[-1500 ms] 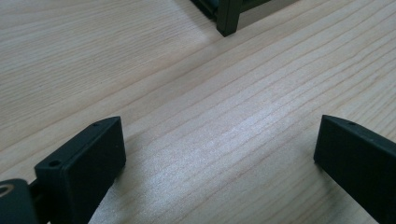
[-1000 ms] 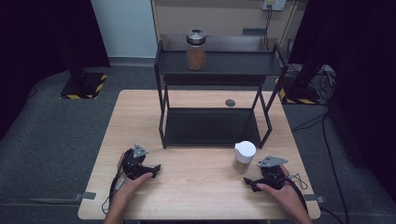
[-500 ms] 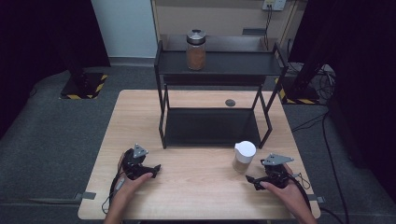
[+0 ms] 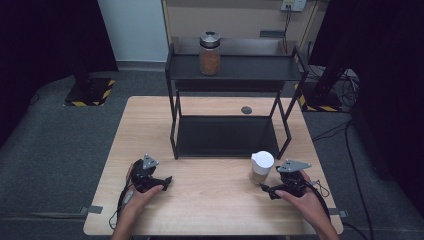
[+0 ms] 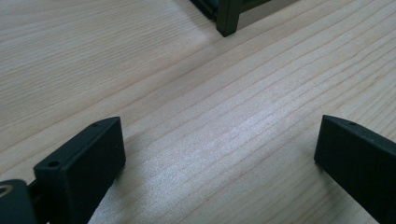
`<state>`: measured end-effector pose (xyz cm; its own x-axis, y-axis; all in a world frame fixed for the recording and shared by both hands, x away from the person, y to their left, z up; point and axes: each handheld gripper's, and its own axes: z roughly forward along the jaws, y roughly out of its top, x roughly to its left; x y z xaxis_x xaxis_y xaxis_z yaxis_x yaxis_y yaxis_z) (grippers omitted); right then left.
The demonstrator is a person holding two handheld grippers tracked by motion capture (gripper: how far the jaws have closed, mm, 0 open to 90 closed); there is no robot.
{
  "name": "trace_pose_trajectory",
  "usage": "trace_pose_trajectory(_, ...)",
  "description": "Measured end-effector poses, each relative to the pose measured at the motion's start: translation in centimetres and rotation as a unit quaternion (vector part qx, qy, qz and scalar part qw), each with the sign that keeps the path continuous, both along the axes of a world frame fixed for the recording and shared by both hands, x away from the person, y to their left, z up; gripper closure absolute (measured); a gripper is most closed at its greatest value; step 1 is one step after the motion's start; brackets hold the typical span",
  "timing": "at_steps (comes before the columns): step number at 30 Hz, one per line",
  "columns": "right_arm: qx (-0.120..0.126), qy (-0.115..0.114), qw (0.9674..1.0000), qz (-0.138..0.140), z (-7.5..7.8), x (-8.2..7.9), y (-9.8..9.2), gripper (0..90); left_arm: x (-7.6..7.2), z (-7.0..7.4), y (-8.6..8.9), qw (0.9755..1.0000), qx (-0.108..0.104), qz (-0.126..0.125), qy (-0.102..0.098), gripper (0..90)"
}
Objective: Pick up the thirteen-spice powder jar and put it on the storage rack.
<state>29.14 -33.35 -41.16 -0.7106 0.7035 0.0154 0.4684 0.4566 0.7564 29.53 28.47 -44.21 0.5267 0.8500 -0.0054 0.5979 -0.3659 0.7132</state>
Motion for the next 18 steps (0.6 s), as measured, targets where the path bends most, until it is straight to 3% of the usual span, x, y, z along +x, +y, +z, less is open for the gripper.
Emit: trace_pose_trajectory(18,0.017,-0.002,0.9998,0.011,0.4,1.1,0.6,8.0,-0.1,0.0,0.0,1.0000,0.000,0.001,-0.001,0.7)
